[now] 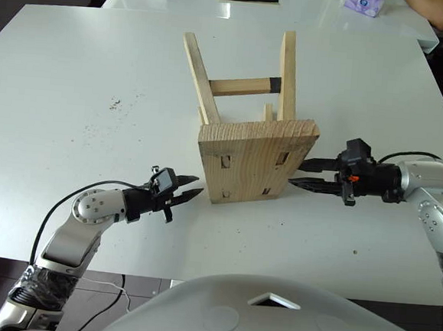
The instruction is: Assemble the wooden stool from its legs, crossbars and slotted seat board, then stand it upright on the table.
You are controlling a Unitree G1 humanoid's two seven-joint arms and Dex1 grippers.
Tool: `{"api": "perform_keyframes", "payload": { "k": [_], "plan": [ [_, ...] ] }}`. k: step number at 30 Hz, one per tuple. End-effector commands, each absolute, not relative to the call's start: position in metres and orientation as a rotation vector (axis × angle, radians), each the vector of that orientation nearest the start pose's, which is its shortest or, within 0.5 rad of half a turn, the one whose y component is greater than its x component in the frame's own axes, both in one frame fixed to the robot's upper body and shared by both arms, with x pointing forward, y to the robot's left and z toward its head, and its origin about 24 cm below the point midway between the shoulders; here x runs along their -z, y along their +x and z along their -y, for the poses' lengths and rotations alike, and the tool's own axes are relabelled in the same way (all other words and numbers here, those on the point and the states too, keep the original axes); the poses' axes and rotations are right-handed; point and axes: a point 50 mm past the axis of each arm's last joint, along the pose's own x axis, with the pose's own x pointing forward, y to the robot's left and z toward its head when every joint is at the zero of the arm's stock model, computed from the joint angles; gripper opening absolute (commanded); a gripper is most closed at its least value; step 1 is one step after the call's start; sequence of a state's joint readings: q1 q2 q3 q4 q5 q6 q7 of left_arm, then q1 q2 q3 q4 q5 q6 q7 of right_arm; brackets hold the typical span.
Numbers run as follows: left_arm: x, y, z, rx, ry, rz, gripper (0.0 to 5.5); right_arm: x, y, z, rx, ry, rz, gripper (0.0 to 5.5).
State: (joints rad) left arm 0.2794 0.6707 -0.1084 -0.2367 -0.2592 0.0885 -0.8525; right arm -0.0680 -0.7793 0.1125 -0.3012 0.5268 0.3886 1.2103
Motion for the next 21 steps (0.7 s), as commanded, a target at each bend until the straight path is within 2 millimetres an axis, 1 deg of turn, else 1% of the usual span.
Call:
{"api": "perform_keyframes", "payload": {
  "k": [1,6,8,11,15,18,21],
  "plan": [
    [-0.041,0.179,-0.202,0.996,0.278,-0.346,1.39,-0.096,0.212,0.173,-1.462,-0.234,-0.326,1.51],
    [-0.041,0.183,-0.203,1.000,0.292,-0.341,1.39,-0.094,0.214,0.164,-1.483,-0.206,-0.307,1.51],
    [-0.041,0.185,-0.203,1.000,0.295,-0.339,1.38,-0.096,0.215,0.160,-1.487,-0.183,-0.290,1.30],
    [-0.041,0.187,-0.203,1.006,0.298,-0.338,1.38,-0.100,0.217,0.154,-1.488,-0.144,-0.262,1.28],
    [-0.041,0.189,-0.205,1.002,0.308,-0.340,1.38,-0.103,0.221,0.155,-1.459,-0.124,-0.260,1.28],
    [-0.040,0.190,-0.207,0.997,0.313,-0.342,1.38,-0.103,0.223,0.156,-1.431,-0.129,-0.276,1.71],
    [-0.039,0.191,-0.209,0.993,0.321,-0.345,1.38,-0.104,0.220,0.154,-1.453,-0.119,-0.283,2.17]
  ]
}}
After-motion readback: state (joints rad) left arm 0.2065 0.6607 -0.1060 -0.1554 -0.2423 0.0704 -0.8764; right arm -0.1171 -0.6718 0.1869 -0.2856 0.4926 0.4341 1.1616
